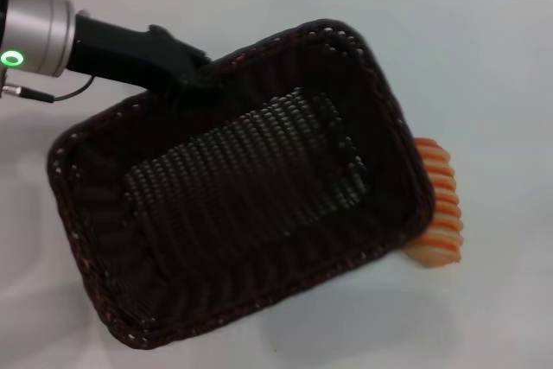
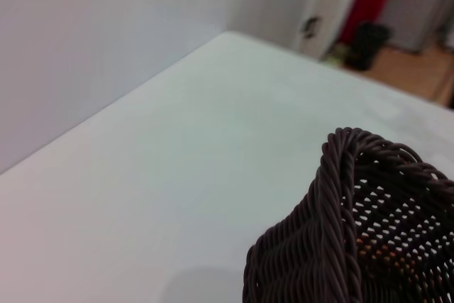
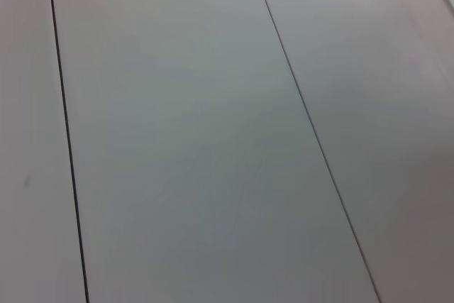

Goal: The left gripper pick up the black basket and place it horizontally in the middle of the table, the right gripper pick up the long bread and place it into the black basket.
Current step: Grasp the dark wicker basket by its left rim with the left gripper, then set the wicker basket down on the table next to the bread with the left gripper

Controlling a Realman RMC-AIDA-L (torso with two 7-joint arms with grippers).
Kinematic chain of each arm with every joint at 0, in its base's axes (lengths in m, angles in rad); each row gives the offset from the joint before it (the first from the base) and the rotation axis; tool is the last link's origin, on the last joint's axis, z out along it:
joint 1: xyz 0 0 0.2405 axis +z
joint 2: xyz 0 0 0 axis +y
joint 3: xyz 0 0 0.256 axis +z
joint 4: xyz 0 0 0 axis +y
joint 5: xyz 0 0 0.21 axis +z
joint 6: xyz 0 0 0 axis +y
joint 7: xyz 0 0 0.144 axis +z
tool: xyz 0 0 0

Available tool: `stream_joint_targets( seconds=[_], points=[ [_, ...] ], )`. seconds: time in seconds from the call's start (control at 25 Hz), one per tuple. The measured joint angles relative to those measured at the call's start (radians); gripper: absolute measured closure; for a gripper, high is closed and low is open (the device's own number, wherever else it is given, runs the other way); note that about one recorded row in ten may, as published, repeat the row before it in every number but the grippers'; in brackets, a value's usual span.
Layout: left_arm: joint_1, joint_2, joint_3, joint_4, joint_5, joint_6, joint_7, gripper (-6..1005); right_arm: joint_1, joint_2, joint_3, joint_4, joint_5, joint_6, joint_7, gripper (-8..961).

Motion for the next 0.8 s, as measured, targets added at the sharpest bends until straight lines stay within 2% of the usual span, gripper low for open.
stream_joint_targets(
  seconds=[0.08,0.16,0.44,0.8],
  points=[
    [-0.050,0.014,-0.005,0.073,-0.005,-0.020,0.045,804,-0.003,0.000,0.000,0.000,0.000,-0.001,0.000,152],
    [-0.088,0.015,0.006,0.117,-0.005,-0.026,0.082,804,-0.004,0.001,-0.001,0.000,0.000,-0.001,0.000,152],
    [-0.112,0.012,0.097,0.125,0.010,-0.025,0.194,804,-0.006,0.001,-0.005,0.000,0.000,-0.001,0.001,151],
    [-0.136,-0.001,0.121,0.165,0.063,0.005,0.264,803,-0.002,0.001,-0.006,0.000,0.000,0.005,0.001,152]
  ],
)
